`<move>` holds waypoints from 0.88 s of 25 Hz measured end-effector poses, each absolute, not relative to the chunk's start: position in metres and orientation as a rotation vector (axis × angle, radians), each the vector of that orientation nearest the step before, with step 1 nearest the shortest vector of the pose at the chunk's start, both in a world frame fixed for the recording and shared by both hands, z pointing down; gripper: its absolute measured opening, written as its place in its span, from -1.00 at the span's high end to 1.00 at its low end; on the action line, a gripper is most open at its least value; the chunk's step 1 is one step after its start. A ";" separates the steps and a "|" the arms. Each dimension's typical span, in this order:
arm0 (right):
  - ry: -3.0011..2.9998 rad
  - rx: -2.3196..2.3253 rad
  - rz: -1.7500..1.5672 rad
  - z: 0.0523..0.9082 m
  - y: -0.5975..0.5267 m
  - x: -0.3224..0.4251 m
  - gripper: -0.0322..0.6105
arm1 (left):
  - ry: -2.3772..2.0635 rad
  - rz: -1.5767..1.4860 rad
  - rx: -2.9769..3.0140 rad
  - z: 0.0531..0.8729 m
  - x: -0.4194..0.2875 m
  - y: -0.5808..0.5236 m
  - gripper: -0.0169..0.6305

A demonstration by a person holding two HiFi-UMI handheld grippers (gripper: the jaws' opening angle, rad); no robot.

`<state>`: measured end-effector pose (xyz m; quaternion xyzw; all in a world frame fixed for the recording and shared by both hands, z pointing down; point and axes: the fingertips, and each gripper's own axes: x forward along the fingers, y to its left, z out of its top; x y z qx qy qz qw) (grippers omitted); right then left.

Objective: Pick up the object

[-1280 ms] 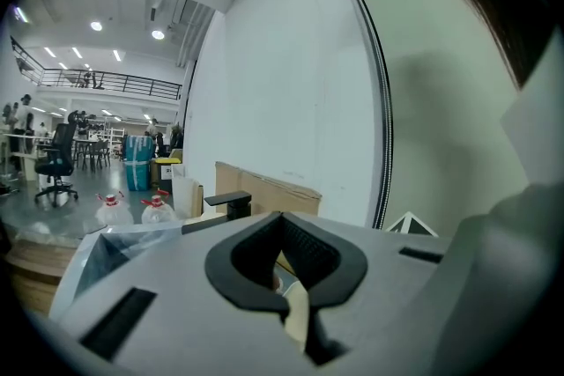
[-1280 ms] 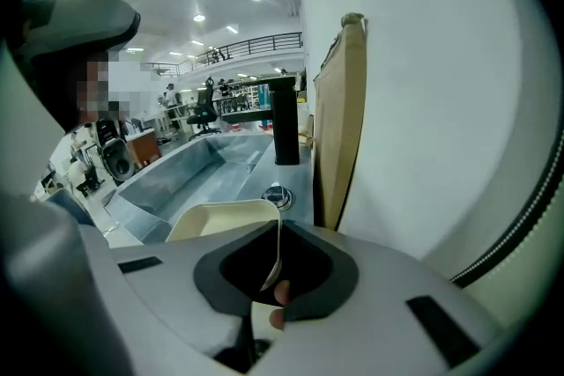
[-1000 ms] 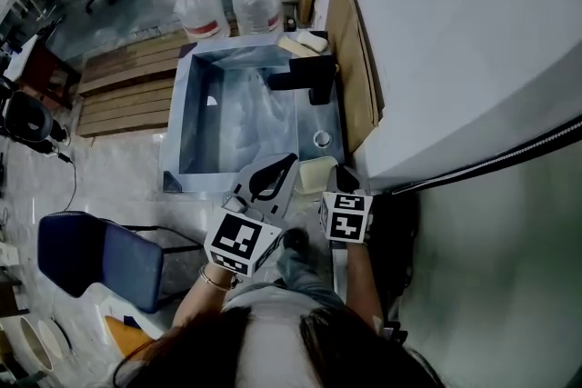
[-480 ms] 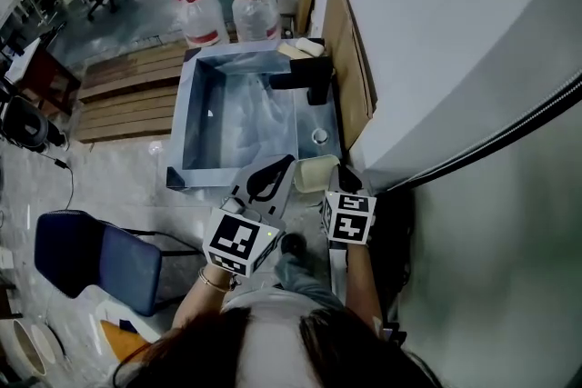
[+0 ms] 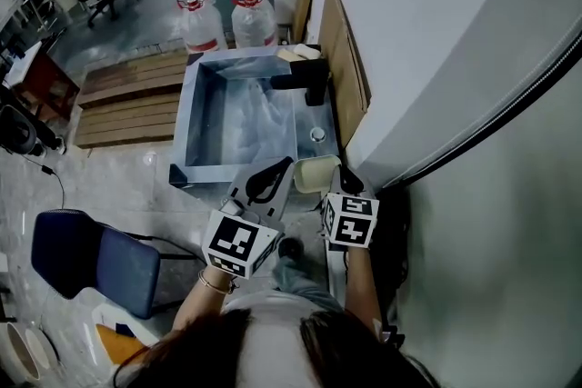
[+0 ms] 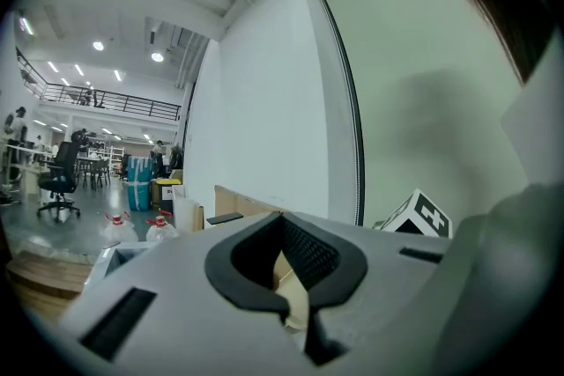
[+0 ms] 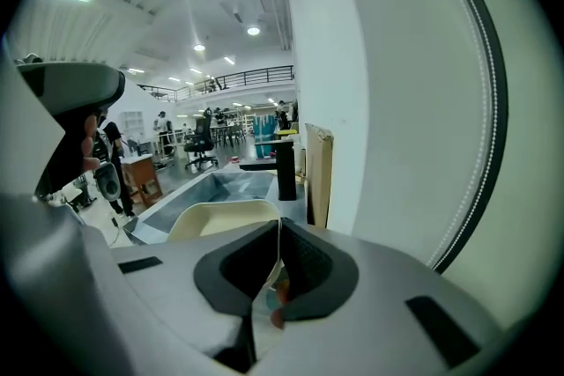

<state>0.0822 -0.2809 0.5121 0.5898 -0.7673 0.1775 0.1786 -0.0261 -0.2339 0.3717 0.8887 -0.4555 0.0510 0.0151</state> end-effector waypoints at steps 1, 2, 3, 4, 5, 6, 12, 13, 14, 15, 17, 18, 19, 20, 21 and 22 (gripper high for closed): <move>-2.175 1.672 0.497 0.509 -0.278 0.082 0.80 | -1.420 0.156 2.767 0.370 -0.027 -0.231 0.92; -2.180 1.676 0.491 0.505 -0.276 0.082 0.80 | -1.424 0.151 2.768 0.368 -0.027 -0.228 0.92; -2.185 1.680 0.484 0.502 -0.274 0.082 0.80 | -1.427 0.146 2.769 0.366 -0.027 -0.225 0.92; -2.190 1.684 0.477 0.499 -0.271 0.082 0.80 | -1.429 0.140 2.772 0.364 -0.028 -0.221 0.92; -2.195 1.688 0.470 0.496 -0.267 0.081 0.80 | -1.432 0.135 2.774 0.363 -0.029 -0.217 0.92; -2.199 1.693 0.463 0.493 -0.264 0.081 0.80 | -1.435 0.133 2.776 0.362 -0.030 -0.213 0.92; -2.228 1.713 0.425 0.475 -0.244 0.078 0.80 | -1.455 0.129 2.778 0.357 -0.034 -0.190 0.92; -2.232 1.717 0.420 0.472 -0.241 0.078 0.80 | -1.457 0.126 2.777 0.357 -0.035 -0.186 0.92; -2.236 1.720 0.415 0.469 -0.237 0.078 0.80 | -1.459 0.123 2.776 0.356 -0.036 -0.182 0.92; -2.241 1.722 0.410 0.467 -0.234 0.077 0.80 | -1.462 0.120 2.775 0.355 -0.037 -0.179 0.92; -2.249 1.726 0.401 0.463 -0.229 0.076 0.80 | -1.468 0.118 2.781 0.353 -0.038 -0.172 0.92; -2.252 1.728 0.397 0.461 -0.226 0.075 0.80 | -1.469 0.119 2.785 0.353 -0.038 -0.169 0.92; -2.255 1.730 0.393 0.459 -0.223 0.075 0.80 | -1.470 0.117 2.787 0.352 -0.039 -0.167 0.92; -2.257 1.732 0.389 0.458 -0.220 0.074 0.80 | -1.472 0.115 2.788 0.351 -0.040 -0.164 0.92; -2.260 1.733 0.385 0.456 -0.217 0.074 0.80 | -1.476 0.112 2.789 0.350 -0.041 -0.161 0.92; -2.263 1.735 0.379 0.453 -0.214 0.074 0.80 | -1.481 0.109 2.789 0.349 -0.042 -0.158 0.92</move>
